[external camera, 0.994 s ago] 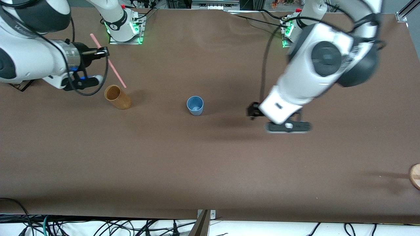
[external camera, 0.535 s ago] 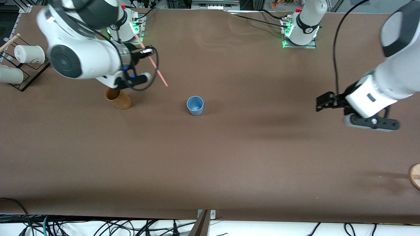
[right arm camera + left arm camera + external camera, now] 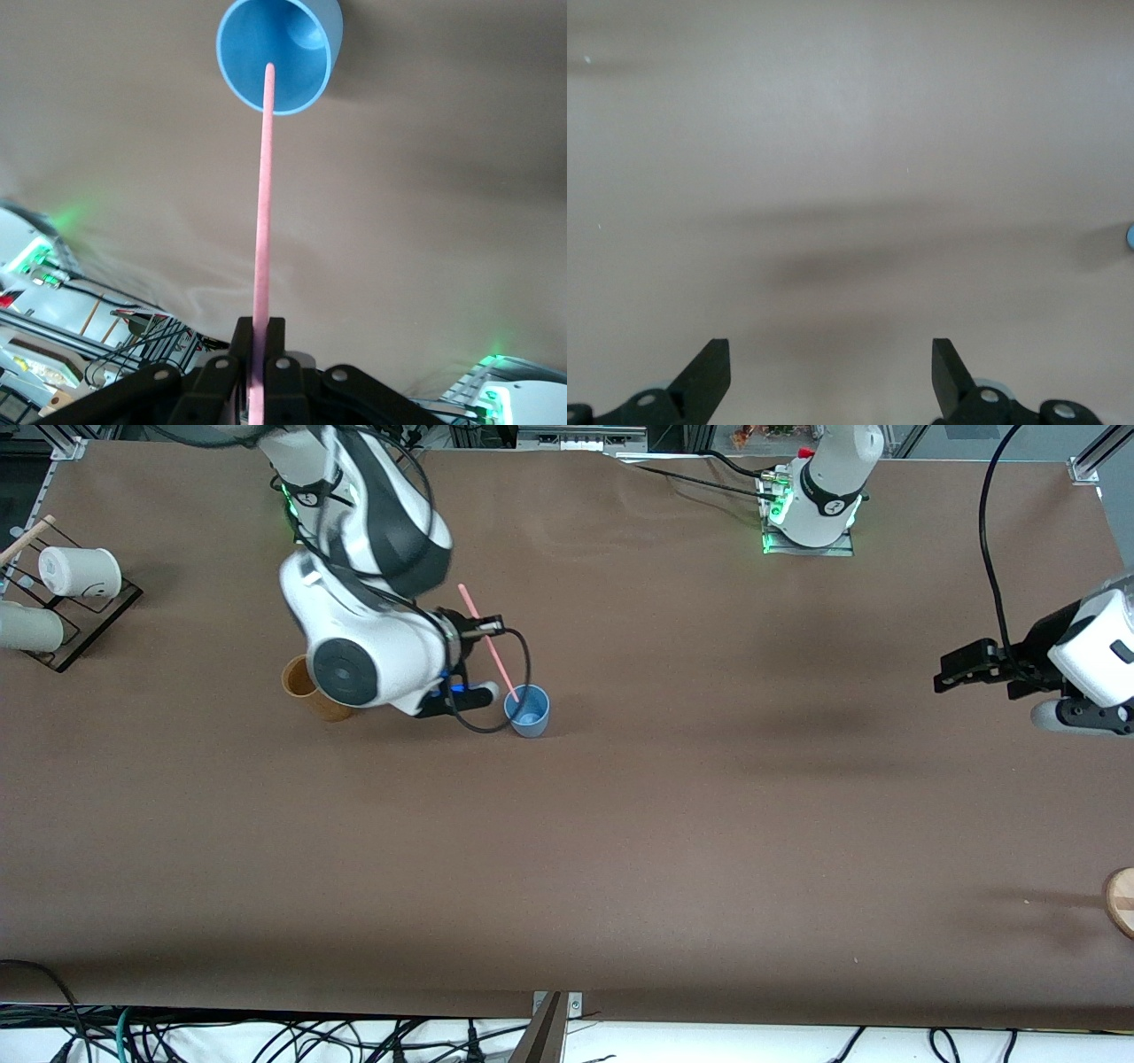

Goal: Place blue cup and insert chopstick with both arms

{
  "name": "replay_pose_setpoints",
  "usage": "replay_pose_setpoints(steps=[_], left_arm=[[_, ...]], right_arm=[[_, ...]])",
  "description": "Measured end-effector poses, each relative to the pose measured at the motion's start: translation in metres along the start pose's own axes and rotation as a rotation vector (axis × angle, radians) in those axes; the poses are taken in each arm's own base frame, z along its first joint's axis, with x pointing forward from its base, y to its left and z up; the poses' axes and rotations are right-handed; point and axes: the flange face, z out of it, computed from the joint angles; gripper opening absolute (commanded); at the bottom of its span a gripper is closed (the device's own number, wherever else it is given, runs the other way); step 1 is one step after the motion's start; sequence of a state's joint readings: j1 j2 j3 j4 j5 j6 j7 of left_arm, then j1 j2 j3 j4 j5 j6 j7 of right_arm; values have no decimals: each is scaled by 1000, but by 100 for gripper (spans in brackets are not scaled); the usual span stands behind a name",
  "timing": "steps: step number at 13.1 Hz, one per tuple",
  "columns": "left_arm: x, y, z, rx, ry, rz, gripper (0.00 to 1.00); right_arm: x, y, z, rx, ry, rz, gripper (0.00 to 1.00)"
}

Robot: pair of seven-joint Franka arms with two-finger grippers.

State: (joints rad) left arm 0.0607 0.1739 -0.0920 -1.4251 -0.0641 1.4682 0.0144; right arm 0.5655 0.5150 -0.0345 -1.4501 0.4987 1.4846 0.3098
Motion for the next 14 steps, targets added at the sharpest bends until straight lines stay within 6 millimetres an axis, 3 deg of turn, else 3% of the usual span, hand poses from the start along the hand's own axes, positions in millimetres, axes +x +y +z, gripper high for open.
replay_pose_setpoints(steps=[3,4,5,6,11,14], left_arm=[[-13,9,-1,9,-16,15,100],[-14,9,0,17,-19,15,100],[-13,9,1,20,-22,16,100],[-12,9,5,20,-29,17,100],[-8,10,12,19,-42,19,100],[-8,10,13,19,-44,19,100]], right_arm=[[20,-6,31,-31,-2,15,4],[25,-6,35,-39,16,17,26],[30,-5,36,-50,41,18,84],[34,-4,35,-55,67,19,100],[36,-15,10,-26,167,0,100],[33,-10,-14,-49,221,2,100]])
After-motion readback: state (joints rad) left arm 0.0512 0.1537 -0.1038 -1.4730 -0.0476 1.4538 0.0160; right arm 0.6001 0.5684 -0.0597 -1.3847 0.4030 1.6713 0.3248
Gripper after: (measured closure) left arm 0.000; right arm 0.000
